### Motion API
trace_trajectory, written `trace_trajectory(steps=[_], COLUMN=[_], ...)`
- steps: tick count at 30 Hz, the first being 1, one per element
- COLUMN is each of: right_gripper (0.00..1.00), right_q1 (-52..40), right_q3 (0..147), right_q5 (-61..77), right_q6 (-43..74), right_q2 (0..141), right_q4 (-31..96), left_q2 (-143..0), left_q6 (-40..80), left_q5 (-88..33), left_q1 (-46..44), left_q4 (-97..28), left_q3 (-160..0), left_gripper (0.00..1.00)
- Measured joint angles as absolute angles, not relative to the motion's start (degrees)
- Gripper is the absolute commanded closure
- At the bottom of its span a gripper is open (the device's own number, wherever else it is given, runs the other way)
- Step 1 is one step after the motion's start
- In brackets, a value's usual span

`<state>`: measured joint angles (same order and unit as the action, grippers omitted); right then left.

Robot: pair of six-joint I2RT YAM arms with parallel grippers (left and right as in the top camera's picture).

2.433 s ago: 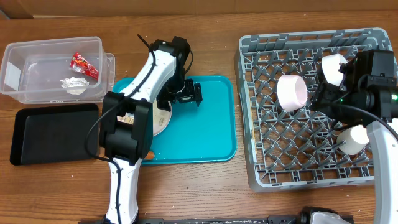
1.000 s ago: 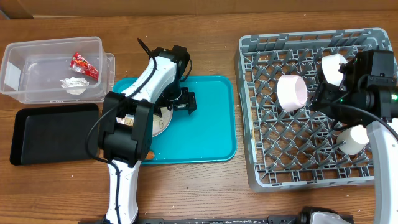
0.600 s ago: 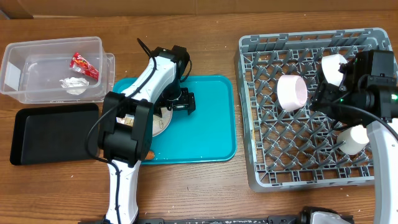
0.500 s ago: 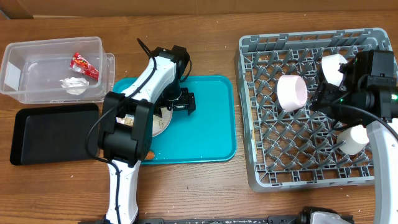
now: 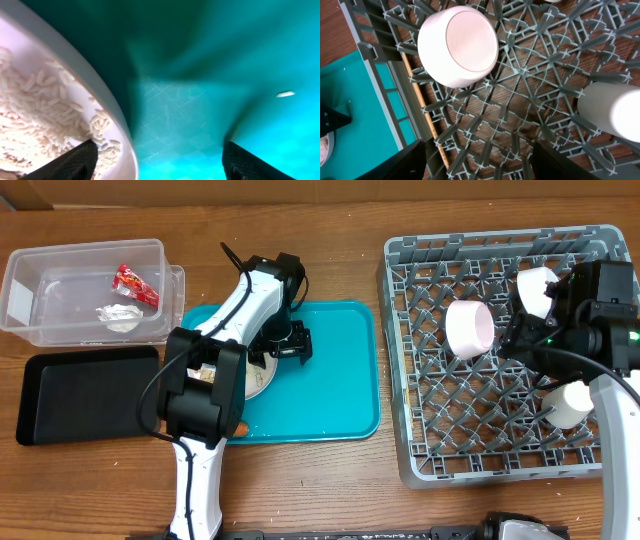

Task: Sort waste into correct bins and load items into the dishwasher
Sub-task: 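Hold the plate rim with the left gripper and lift the plate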

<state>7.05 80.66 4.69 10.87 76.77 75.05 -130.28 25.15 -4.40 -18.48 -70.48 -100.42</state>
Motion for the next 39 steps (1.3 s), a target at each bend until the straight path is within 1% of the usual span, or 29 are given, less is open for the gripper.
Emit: trace_trajectory(steps=[2,9,21,26,28,29,31,32,35,36,39], right_gripper=[0.3,0.3,0.3,0.3,0.3,0.3,0.3,0.3,0.3,0.3,0.3], right_q1=[7.0,7.0,7.0,7.0,7.0,7.0,7.0,7.0,7.0,7.0,7.0], right_q3=[80.7,80.7,80.7,80.7,80.7,80.7,80.7,80.7,80.7,80.7,80.7], right_q5=[4.7,4.7,4.7,4.7,4.7,4.7,4.7,4.7,4.7,4.7,4.7], right_q6=[10.9,10.9,10.9,10.9,10.9,10.9,10.9,10.9,10.9,10.9,10.9], right_q2=[76.8,76.8,76.8,76.8,76.8,76.8,76.8,76.8,76.8,76.8,76.8], right_q4=[75.0,75.1,75.0,75.0,75.1,75.1,75.1,75.1,75.3,75.3,75.5], left_q2=[-130.2,-129.9,-129.9,-129.4,-129.1,-129.0,-128.9,-128.9,-128.9,-128.9,-128.9], left_q6=[25.2,25.2,25.1,25.1,25.1,25.1,25.1,24.9,25.0,24.9,25.0], left_q5=[-4.4,-4.6,-3.5,-2.5,-2.1,-1.8,-1.1,-0.6,0.5,0.9,2.3], left_q1=[-18.7,-19.5,-19.5,-19.6,-19.8,-19.9,-19.9,-19.9,-19.9,-19.9,-19.9], left_q4=[-69.8,-67.6,-67.0,-66.2,-65.9,-65.9,-66.0,-66.2,-66.7,-66.8,-67.1], left_q3=[-100.4,-100.4,-100.4,-99.4,-98.9,-98.7,-98.5,-98.4,-98.2,-98.2,-98.1], left_gripper=[0.23,0.26,0.3,0.29,0.31,0.35,0.49,0.51,0.64,0.7,0.83])
